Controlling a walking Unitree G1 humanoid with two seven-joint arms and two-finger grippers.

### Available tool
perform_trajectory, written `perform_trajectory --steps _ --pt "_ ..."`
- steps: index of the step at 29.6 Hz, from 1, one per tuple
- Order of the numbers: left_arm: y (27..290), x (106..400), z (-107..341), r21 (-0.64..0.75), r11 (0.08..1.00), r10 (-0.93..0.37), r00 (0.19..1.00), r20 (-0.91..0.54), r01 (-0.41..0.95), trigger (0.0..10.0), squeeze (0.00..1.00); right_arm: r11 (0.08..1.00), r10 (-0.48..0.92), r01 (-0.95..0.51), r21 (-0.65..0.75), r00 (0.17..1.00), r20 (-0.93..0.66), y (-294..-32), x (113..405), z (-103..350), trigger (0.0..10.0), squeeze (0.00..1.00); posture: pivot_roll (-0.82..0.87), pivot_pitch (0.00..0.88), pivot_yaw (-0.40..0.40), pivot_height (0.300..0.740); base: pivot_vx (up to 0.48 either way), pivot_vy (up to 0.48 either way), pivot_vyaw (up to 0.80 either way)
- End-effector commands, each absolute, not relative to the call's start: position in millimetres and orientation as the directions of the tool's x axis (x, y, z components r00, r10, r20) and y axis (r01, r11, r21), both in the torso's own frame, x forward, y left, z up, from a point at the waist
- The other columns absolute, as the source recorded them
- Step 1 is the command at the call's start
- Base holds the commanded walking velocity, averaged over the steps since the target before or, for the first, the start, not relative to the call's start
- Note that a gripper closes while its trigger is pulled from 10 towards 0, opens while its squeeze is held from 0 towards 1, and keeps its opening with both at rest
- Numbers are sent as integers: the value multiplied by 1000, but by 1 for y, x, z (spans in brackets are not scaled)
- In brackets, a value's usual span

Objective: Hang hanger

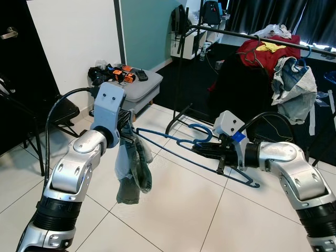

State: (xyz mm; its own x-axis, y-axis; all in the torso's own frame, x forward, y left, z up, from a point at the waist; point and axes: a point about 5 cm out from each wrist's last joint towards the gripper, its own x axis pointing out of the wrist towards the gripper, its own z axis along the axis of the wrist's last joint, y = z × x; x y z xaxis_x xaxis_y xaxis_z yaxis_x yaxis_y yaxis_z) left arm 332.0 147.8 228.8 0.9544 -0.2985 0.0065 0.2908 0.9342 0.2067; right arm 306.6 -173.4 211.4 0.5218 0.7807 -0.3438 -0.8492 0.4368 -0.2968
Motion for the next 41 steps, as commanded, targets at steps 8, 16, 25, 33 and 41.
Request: perform_trajectory --steps 8,16,25,33,41 --pt "134 328 224 216 922 -327 945 -5 320 10000 0 403 832 -877 -260 470 -296 -160 303 219 10000 0 -117 12 -10 740 0 0 0" --pt "119 324 221 213 909 -365 931 -10 358 10000 0 423 837 -872 -247 480 -261 -154 308 220 10000 0 -108 10 -15 740 0 0 0" --pt "113 321 219 223 901 -379 925 -15 373 10000 0 486 806 -837 -253 541 -241 -152 317 218 10000 0 -104 9 -14 740 0 0 0" --pt "123 321 229 232 914 -345 939 15 332 10000 0 511 779 -826 -240 562 -276 -151 320 207 10000 0 -101 15 -15 740 0 0 0" --pt "93 304 248 168 841 -536 834 126 515 10000 0 511 775 -832 -216 555 -304 -143 321 195 10000 0 -95 16 -18 740 0 0 0"
